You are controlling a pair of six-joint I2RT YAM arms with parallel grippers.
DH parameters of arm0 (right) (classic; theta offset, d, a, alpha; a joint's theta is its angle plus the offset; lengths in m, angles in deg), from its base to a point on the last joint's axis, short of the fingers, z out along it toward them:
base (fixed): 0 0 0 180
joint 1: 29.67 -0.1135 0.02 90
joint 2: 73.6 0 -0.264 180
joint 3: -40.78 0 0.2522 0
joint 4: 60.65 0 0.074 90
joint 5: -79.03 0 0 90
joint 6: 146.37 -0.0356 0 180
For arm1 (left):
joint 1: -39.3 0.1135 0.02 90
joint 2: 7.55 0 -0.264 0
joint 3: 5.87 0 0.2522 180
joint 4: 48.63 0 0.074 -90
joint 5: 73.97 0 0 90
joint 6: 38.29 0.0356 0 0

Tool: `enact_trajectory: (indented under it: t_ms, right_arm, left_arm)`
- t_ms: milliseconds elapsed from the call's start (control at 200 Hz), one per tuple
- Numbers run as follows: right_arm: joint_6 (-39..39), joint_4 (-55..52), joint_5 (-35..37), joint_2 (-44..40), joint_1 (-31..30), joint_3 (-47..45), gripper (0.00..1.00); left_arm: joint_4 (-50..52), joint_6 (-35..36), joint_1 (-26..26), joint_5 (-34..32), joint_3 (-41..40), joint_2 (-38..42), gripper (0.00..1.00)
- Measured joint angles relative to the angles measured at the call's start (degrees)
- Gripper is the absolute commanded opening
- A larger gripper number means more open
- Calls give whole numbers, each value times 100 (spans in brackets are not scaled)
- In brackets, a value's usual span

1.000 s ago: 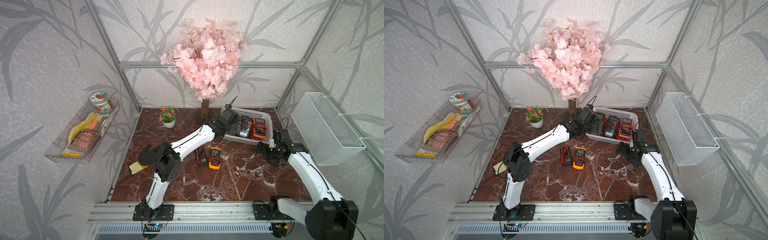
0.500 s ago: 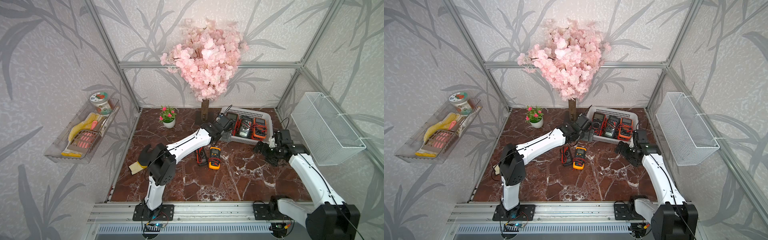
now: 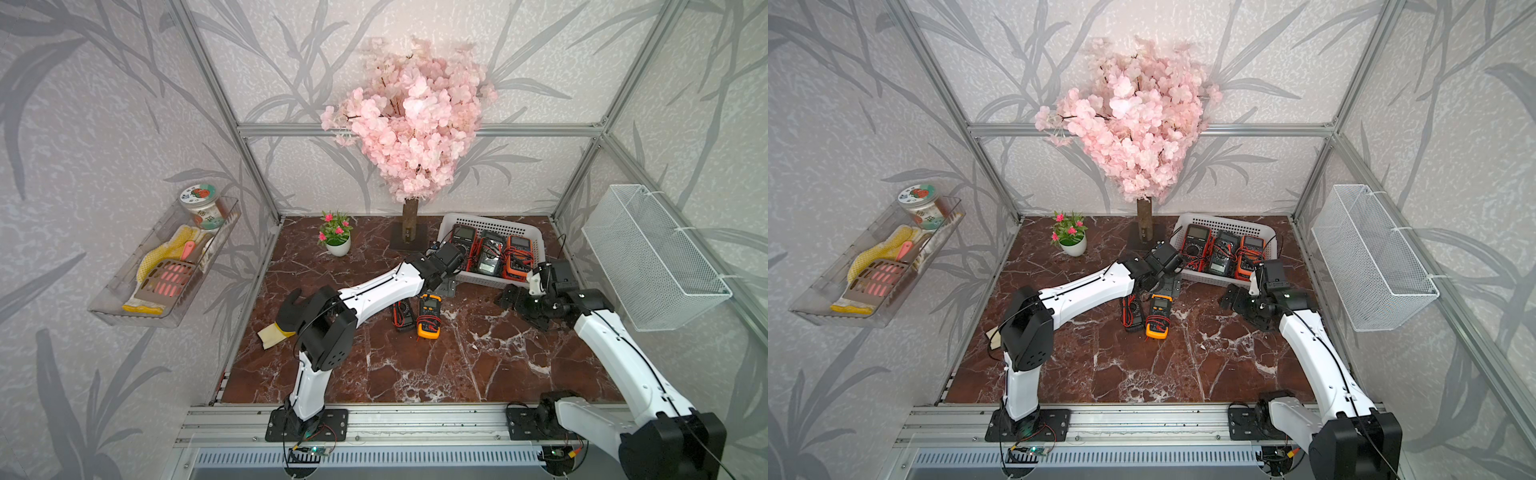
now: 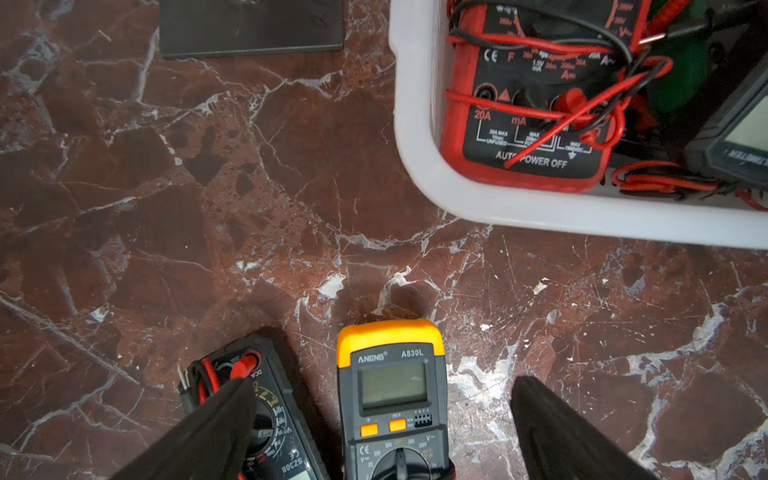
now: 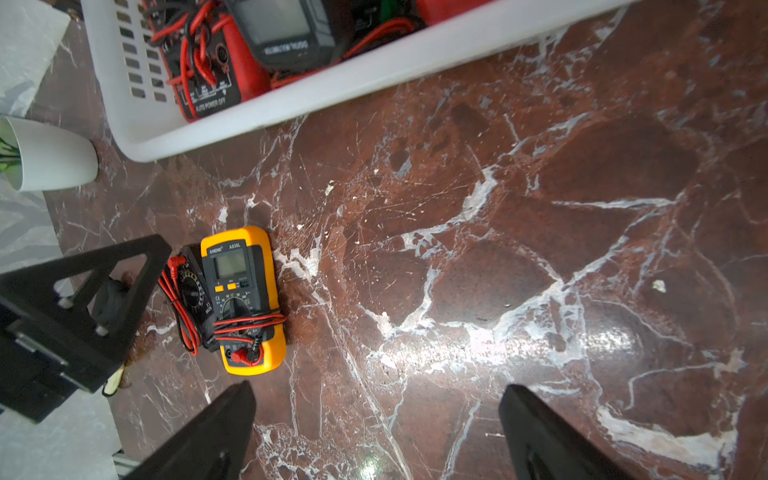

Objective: Put the multimeter into the basket
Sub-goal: Pick up the multimeter from the center of the board.

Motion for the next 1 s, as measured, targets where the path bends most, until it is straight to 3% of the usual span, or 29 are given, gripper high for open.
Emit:
enact_trajectory:
  t_ms: [1000]
  right_arm:
    - [468, -168, 269, 197, -151, 210, 97]
  left_arm:
    - [-48, -330, -125, 269, -297, -809, 97]
